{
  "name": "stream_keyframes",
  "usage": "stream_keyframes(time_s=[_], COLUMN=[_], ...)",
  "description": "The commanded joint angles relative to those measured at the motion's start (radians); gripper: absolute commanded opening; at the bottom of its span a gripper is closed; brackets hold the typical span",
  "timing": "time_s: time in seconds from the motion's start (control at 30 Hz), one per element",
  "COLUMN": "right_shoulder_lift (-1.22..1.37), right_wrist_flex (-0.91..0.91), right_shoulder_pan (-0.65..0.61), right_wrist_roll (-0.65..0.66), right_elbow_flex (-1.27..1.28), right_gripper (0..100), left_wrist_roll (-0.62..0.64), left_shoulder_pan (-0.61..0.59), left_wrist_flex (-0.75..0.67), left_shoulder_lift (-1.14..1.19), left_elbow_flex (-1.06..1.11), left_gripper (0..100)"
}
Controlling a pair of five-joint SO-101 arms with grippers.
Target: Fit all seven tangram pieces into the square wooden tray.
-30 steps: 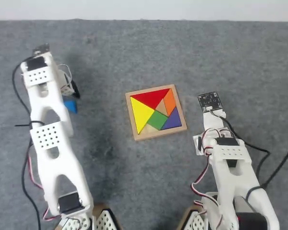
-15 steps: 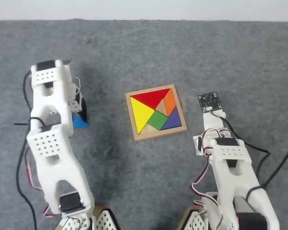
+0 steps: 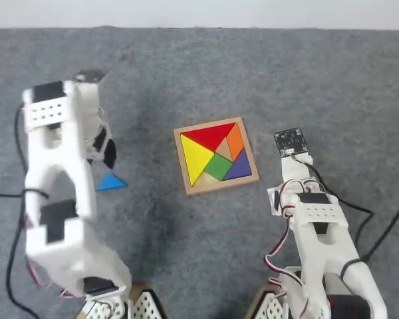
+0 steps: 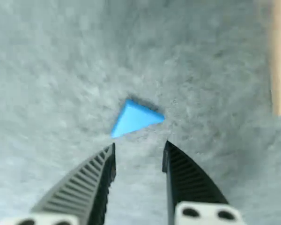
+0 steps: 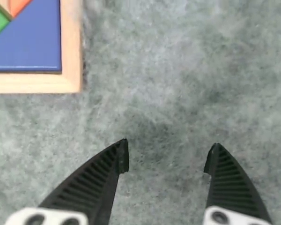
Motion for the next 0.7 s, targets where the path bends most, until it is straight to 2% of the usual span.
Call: stream_keyframes(time_s=[0.0,0.07,0.17,0.33,0.67], right_shoulder_lift=[-0.041,-0.041,-0.041,-0.041,-0.041], right_wrist_flex=[-0.018,-0.018,-0.018,-0.021,-0.022], right_shoulder_pan=[0.007,0.007,0.007,0.007,-0.024], right_wrist_roll=[0.011,0.011,0.011,0.011,0.015], right_elbow_flex=[-0.006,-0.006,-0.006,-0.006,-0.005], right_gripper=[26.6,26.6,26.6,26.6,26.6], left_wrist_roll=[-0.494,-0.606,-0.701,-0.855,-0.987], left_shoulder_pan=[0.032,0.034,0.029,0.028,0.012], left_wrist_flex=[0.017,-0.038,-0.161,-0.153,-0.413], left_shoulder_lift=[-0.124,-0.107,-0.049,0.051,0.012], left_elbow_flex=[-0.005,-0.002,-0.001,0.010,0.305], left_gripper=[19,22,26,27,26])
